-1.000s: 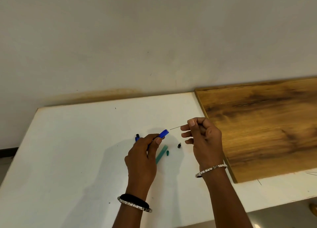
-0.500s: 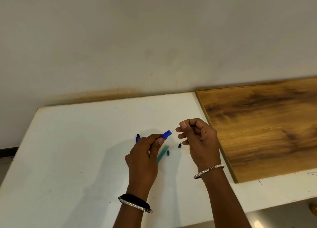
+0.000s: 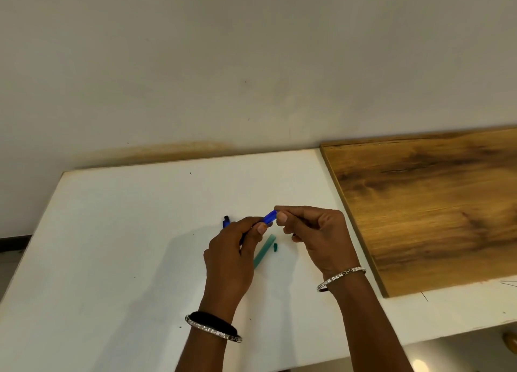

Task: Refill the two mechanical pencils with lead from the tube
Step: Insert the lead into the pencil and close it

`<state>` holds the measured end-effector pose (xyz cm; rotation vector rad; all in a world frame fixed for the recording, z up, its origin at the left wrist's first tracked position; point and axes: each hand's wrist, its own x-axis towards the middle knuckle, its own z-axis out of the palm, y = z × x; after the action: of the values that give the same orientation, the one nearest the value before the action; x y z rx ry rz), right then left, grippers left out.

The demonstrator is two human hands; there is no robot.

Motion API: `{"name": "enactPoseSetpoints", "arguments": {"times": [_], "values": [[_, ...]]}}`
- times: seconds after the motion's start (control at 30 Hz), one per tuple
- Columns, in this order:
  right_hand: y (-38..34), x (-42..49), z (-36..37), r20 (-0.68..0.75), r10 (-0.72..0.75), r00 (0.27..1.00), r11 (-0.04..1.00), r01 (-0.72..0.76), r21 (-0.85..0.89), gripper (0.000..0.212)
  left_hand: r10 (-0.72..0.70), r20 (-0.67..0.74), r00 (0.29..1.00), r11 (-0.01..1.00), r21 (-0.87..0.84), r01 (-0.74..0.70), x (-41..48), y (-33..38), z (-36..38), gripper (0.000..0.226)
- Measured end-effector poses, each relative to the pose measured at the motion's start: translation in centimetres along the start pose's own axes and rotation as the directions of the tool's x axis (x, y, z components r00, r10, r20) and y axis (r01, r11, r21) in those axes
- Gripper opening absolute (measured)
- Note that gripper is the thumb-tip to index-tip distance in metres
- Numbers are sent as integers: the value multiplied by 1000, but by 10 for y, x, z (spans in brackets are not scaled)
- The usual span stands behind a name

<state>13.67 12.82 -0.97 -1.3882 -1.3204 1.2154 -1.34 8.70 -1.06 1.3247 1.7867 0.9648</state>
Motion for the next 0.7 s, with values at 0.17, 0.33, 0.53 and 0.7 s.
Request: {"name": "enactPoseSetpoints", "arguments": {"times": [0.17,0.33,0.53,0.7], "values": [[0,2,-6,-207,42,977,999,-44,-6,14,-9,28,1000,997,-77,12,2,-6,-4,26],[14,1,-18,-357,-30,934,909,-123,-399,13,-24,35,999,987,-157,29,4,-9,-5,24],[25,-1,-7,-153,-38,987,764,-70,-642,24,-33,41,999,988,-150,39,4,-10,-1,24],[25,2,-4,-110,-39,993,696,-52,-716,22,-29,26,999,994,-106,32,4,-10,-1,27]]}}
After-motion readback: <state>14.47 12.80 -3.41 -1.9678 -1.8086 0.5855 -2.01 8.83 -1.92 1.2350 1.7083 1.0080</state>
